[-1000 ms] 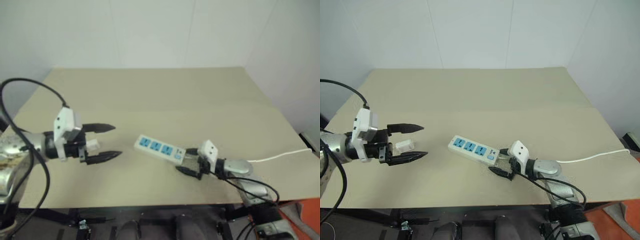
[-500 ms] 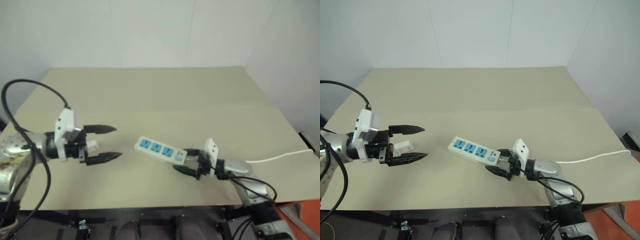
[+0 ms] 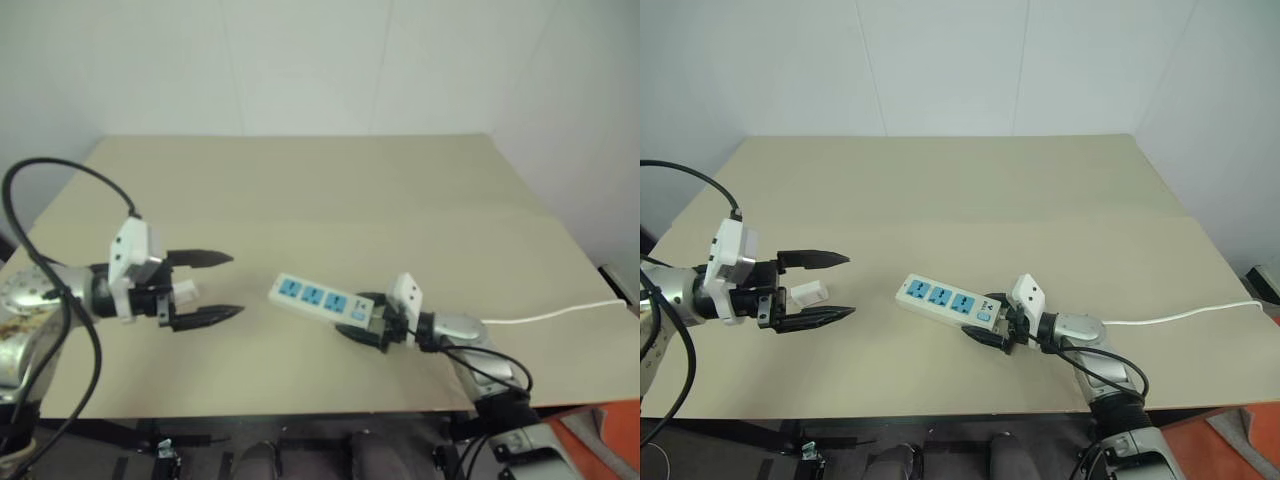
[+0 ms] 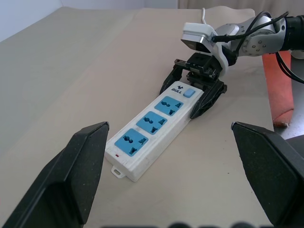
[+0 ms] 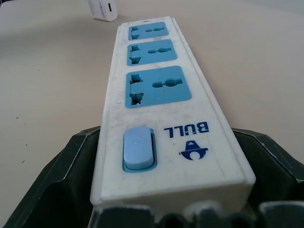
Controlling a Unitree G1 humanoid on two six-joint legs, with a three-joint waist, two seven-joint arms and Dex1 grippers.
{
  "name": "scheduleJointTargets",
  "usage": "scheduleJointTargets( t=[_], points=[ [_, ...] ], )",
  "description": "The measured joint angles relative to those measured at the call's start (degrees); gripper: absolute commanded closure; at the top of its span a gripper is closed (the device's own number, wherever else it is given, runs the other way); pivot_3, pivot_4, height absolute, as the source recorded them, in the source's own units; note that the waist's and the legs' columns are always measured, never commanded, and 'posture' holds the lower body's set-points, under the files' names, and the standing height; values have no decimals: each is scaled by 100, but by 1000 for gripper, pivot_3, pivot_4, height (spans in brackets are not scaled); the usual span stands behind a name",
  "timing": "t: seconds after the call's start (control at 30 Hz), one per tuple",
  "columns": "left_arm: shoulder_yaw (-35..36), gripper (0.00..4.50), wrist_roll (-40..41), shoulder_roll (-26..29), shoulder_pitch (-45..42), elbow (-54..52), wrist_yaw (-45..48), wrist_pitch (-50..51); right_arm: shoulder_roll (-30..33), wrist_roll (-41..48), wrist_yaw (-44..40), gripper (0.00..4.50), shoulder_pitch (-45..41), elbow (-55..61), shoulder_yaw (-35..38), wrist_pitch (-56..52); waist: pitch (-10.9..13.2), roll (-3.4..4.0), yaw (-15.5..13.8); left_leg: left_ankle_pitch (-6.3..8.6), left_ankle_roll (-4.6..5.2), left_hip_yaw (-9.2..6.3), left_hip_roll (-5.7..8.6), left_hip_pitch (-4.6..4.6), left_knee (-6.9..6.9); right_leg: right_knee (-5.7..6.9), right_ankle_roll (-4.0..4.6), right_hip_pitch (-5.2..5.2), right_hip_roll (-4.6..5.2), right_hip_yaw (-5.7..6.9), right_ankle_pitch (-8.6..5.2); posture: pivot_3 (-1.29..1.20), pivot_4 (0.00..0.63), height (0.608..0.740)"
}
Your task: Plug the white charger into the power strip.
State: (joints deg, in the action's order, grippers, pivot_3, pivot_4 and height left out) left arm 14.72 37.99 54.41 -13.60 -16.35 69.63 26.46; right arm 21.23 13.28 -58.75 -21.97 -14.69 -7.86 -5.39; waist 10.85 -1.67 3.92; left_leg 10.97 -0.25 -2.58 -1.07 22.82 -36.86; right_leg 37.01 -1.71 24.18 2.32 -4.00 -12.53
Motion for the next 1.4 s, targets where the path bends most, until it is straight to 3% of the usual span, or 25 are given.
scheduleJointTargets(
  t=[0.1, 0.37, 0.73, 0.93, 1.1, 1.4],
  points=[
    [0, 0, 0, 6, -1, 4, 23, 0, -14, -53, -86, 1055, -80, -147, -59, 96, -3, -5, 9, 0, 0, 0, -1, -8, 0, 2, 0, -4, -1, 0, 1, 0, 150, 740],
    [-489, 0, -513, 216, -740, 620, 429, -307, -83, -162, -442, 1054, -508, -772, -172, 425, -5, -8, 27, 0, 0, -2, -3, -19, 1, 3, 19, -5, -14, -3, 9, 0, 150, 740],
    [-2817, 0, -3227, 561, -3541, 3141, 1755, -1781, -411, -400, -709, 1054, -1325, -1778, -338, 876, -4, -7, 4, -1, 1, -16, -21, 21, 0, -6, 18, 23, -57, -17, 10, 0, 150, 740],
    [-4195, 0, -4311, 529, -4874, 3949, 2236, -969, -504, -440, -708, 1054, -1354, -1860, -337, 977, -4, -7, 41, 0, 1, -16, -36, 20, 0, -2, 16, 26, -74, -20, 6, 0, 150, 740],
    [-4902, 0, -5133, 199, -5538, 4839, 2269, -649, -523, -463, -699, 1054, -1332, -1844, -336, 977, -4, -7, 11, 0, 1, -19, -66, 13, 0, 5, 20, 26, -102, -12, 4, 0, 150, 740],
    [-5740, 0, -5478, -94, -5657, 5575, 2272, -623, -524, -470, -705, 1054, -1331, -1838, -332, 975, -4, -7, 12, 0, 1, -20, -70, 13, -1, 11, 28, 28, -103, -12, 1, 0, 150, 740]
  ],
)
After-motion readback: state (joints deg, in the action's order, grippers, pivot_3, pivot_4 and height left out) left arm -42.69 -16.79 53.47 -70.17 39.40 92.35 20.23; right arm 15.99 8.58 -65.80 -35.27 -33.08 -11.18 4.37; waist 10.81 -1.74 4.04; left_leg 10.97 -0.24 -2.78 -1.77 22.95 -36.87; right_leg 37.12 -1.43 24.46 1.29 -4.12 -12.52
